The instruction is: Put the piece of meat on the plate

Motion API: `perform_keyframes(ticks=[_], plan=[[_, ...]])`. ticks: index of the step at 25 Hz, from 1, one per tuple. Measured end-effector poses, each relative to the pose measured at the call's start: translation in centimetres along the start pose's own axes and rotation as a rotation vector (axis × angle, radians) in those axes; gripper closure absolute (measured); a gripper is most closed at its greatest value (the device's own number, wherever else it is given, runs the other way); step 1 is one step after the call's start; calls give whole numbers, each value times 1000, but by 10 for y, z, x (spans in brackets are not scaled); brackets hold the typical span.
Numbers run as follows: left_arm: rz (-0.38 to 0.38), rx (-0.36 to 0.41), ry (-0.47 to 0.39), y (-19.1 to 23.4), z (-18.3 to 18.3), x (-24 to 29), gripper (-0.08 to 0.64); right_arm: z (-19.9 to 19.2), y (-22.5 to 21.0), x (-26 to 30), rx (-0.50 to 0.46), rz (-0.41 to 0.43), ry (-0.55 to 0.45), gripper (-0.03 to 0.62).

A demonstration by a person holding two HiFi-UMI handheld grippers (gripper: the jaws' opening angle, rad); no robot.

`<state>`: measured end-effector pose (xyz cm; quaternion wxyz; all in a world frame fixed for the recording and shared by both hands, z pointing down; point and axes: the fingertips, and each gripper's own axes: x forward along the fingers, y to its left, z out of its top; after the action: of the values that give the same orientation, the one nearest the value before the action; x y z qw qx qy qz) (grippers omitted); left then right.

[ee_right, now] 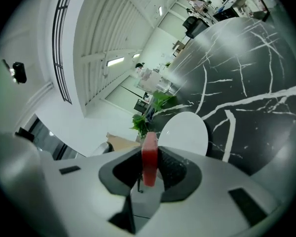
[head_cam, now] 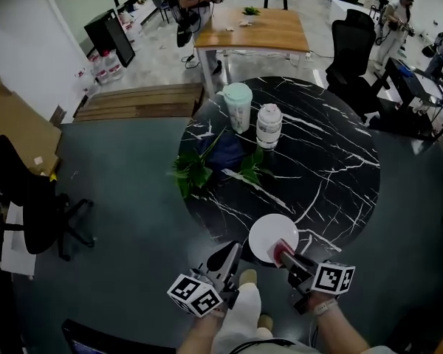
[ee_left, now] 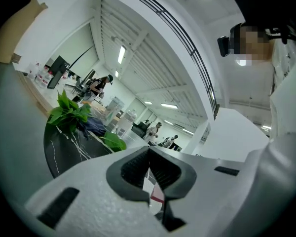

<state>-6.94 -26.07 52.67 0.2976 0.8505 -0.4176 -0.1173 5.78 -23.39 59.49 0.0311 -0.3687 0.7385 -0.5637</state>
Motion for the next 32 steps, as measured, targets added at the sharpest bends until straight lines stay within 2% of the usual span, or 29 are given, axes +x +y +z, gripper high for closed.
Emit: perform_keyframes(ticks=[10,16,21,26,29,30,32], plan=[[-3,-25,13,31,-11,36,551,16,-28,46,45,-66,79,505],[17,-58,21,37,-24,37,551,15,-30,59,25,-50,154,505],[24,-67,20,34,-28,35,551,18,-34,60,-132,-120,229,505],[30,-60,6,33,-18,33,551,21,-35,56,-392,-223,308,480],[30,-53,-2,30,-13,31,551,29,-34,52,-573,-280,319,444],[29,-52,-5,29,-12,30,551,32,-33,51,-607,-285,315,416],[23,-47,-8,24,-11,28,551,38,-25,48,-629,-271,278,397]])
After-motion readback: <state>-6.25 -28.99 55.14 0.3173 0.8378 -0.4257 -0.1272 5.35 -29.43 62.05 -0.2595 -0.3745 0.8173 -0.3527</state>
